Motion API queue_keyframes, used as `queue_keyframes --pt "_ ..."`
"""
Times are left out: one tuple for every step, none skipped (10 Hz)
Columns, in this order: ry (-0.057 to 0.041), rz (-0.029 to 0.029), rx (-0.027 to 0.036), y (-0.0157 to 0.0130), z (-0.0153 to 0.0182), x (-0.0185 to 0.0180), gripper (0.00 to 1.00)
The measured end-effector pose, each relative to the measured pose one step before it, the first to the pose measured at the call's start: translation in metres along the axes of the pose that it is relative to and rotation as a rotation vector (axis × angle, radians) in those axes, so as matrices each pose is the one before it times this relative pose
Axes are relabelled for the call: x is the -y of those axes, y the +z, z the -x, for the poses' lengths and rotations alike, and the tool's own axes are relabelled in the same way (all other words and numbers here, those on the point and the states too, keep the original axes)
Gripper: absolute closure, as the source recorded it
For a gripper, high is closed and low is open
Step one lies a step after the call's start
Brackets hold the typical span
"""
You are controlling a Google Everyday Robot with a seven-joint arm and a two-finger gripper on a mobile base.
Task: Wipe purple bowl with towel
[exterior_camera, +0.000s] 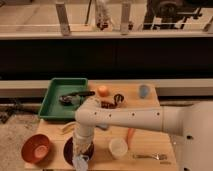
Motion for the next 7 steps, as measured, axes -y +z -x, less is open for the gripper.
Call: queue_keyframes --pt "0.011 0.00267 -0.00107 -0.00122 0.00462 -0.01074 1.0" --pt "0.01161 0.00336 -0.00077 -0.00141 0.0037 -0.00903 1.0" --pt "0.01485 0.00283 -0.00251 -0.00159 0.00293 -0.0085 1.0" --pt "0.01133 0.00318 -0.006 -0.00189 -0.00048 -0.00564 1.0" --pt "0.00562 0.00121 -0.00673 -0.00195 -0.00338 -0.0045 1.0" --pt "-0.00308 0.00125 -0.00611 -0.00113 -0.00628 -0.00252 1.0" --pt "-0.00936 -0.0007 -0.00639 0.00001 -0.00906 0.00085 1.0"
